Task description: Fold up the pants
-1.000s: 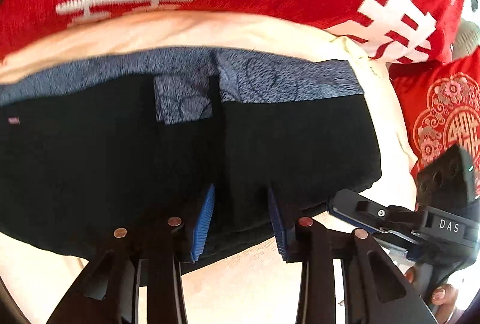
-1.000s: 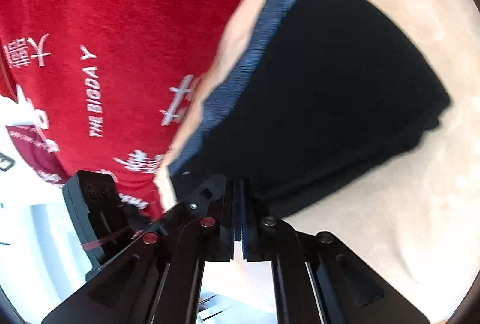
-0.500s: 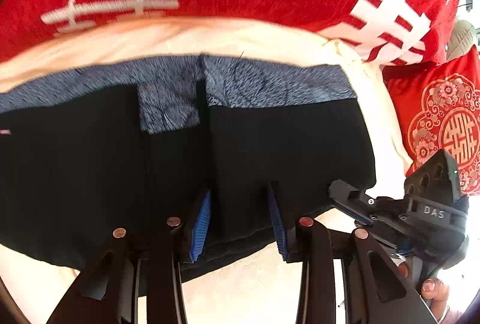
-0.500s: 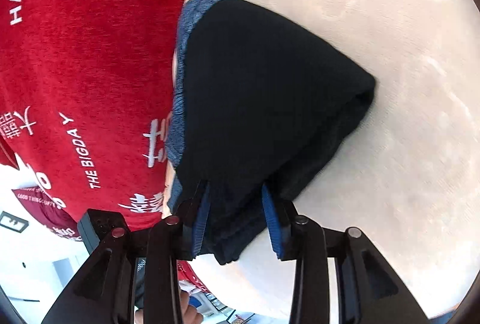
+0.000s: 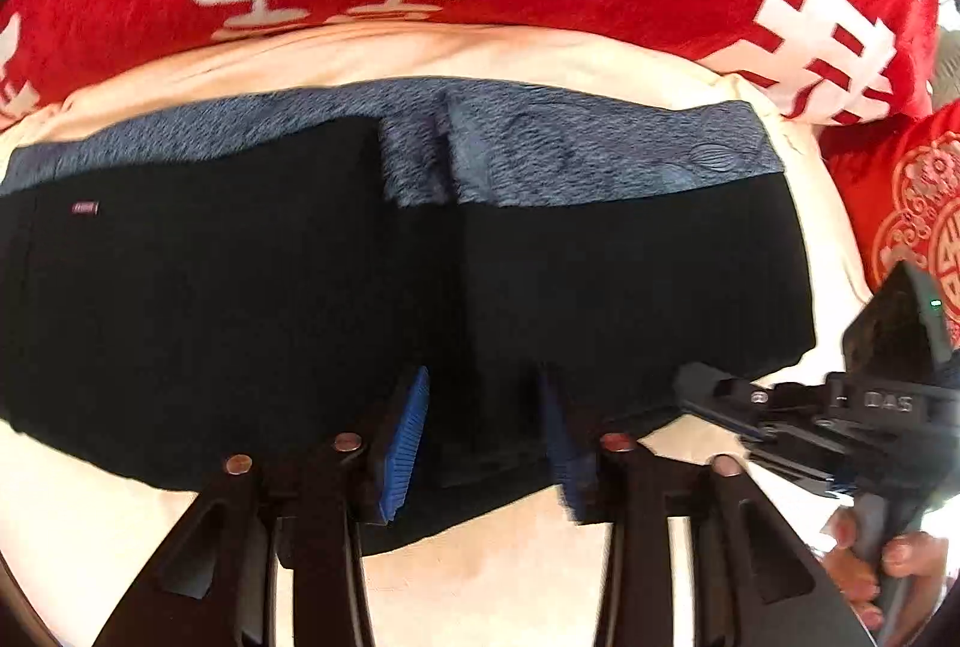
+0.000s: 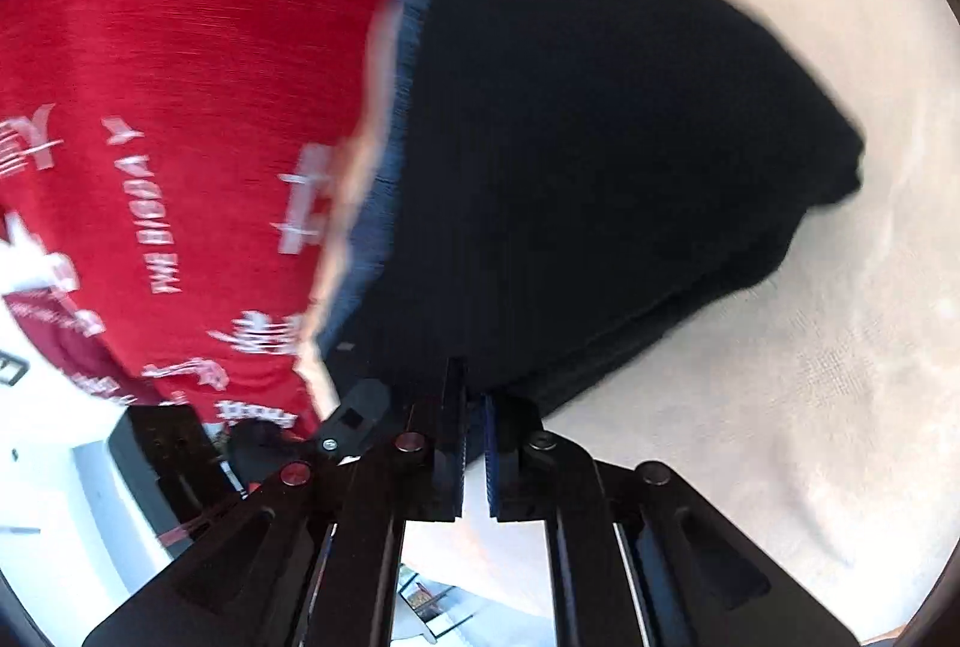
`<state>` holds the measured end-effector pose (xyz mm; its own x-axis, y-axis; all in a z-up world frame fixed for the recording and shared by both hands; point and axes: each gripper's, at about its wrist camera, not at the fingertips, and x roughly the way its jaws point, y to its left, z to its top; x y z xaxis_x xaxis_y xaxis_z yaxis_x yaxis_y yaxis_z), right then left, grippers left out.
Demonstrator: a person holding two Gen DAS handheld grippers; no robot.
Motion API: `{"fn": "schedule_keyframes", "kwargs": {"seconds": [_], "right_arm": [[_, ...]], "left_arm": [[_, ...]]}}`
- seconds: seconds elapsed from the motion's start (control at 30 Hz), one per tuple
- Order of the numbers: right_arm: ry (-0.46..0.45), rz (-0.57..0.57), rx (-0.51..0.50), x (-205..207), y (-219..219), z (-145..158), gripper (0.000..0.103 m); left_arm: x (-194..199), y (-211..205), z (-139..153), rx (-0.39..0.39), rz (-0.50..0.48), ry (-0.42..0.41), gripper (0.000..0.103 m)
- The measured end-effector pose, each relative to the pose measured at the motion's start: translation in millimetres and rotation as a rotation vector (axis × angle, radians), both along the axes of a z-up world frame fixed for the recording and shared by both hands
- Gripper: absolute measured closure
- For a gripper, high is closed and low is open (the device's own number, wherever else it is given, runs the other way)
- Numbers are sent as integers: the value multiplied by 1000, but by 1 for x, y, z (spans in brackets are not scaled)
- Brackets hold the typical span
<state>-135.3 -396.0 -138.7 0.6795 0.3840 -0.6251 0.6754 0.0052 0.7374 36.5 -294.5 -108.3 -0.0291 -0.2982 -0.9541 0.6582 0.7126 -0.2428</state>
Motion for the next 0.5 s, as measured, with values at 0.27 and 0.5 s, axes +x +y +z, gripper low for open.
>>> {"fn": "schedule_keyframes", "kwargs": {"seconds": [0.27, 0.5], "right_arm": [[-47, 257, -88, 1, -12, 54, 82], [64, 168, -373, -12, -102, 84, 68]], "left_arm": [[13, -4, 49, -6, 33, -105, 42], [12, -78, 49, -45, -50, -137, 42]]}}
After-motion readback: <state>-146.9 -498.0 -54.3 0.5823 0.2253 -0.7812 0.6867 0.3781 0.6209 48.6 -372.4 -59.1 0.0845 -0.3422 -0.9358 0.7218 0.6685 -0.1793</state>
